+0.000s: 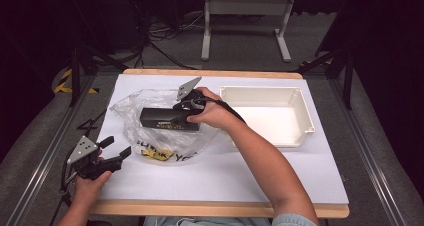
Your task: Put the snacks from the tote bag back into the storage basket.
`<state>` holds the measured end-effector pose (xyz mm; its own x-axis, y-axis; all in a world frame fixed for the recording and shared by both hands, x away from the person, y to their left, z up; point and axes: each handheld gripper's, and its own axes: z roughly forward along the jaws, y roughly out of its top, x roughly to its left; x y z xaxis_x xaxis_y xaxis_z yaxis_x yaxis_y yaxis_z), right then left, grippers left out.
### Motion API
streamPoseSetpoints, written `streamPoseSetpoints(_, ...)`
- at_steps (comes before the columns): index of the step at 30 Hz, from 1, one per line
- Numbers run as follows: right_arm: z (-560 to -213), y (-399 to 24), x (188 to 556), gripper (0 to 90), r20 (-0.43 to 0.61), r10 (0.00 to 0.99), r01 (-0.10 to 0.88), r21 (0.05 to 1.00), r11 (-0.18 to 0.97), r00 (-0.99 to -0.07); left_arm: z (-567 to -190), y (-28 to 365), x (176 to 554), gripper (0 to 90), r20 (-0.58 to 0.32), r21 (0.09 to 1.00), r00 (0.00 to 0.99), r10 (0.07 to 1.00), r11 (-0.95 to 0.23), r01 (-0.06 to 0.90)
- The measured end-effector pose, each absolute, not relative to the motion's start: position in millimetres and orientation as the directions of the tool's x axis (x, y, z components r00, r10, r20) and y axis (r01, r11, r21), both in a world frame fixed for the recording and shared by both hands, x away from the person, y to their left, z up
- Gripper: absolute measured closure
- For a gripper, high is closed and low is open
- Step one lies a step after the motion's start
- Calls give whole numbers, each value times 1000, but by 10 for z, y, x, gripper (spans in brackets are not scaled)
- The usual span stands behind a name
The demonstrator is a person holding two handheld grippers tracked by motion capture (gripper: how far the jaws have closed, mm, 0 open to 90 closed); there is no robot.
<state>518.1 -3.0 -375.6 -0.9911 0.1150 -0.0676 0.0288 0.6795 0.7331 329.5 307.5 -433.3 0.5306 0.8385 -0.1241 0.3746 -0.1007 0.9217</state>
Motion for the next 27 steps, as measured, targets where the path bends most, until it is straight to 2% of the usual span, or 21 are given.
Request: streamPoseSetpoints(27, -2995, -191, 5163, 433, -146, 112, -40, 761, 648, -983, -4342, 3078, 3303, 226, -127, 921, 528, 840, -98, 377)
